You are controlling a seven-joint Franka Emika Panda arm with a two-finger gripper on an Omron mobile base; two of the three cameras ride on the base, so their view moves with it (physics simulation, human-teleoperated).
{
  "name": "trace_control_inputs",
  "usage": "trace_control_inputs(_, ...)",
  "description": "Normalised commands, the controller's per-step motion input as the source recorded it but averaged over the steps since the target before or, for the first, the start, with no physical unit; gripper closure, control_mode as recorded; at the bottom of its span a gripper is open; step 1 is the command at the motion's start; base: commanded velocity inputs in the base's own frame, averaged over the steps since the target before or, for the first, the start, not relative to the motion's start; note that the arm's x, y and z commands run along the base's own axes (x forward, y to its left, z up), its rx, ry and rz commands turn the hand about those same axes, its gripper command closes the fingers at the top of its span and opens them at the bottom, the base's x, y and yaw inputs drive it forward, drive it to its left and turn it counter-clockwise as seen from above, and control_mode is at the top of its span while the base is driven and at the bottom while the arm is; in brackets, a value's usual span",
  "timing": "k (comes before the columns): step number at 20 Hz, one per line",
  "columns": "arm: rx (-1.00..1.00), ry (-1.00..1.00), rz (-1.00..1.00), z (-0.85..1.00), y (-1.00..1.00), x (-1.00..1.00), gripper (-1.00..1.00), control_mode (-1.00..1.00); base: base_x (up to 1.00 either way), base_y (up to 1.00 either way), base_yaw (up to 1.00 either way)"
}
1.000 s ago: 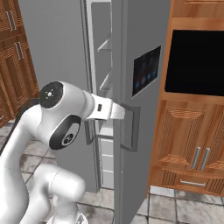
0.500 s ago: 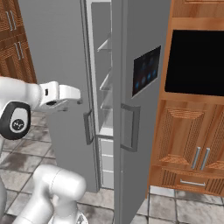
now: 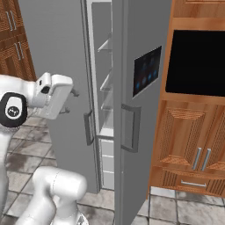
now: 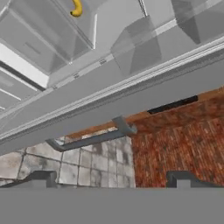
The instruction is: Retrieve the tangerine and banana from the fridge and place them into the bowl on the dining table.
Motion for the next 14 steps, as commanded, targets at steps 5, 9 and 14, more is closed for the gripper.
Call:
trace_control_inputs(5,-0.1,0.32,-0.06,0.0,-0.09,0.73,-1.0,-1.0,0.0,0.0,0.0)
trace_control_inputs(9,-0.06,0.2,-0.03,-0.01,-0.18,0.95,-1.0,-1.0,0.0,0.0,0.0)
trace_control_inputs(14,-0.02,0.1,0.0,-0.04,-0.24,1.0,-1.0,-1.0,0.0,0.0,0.0)
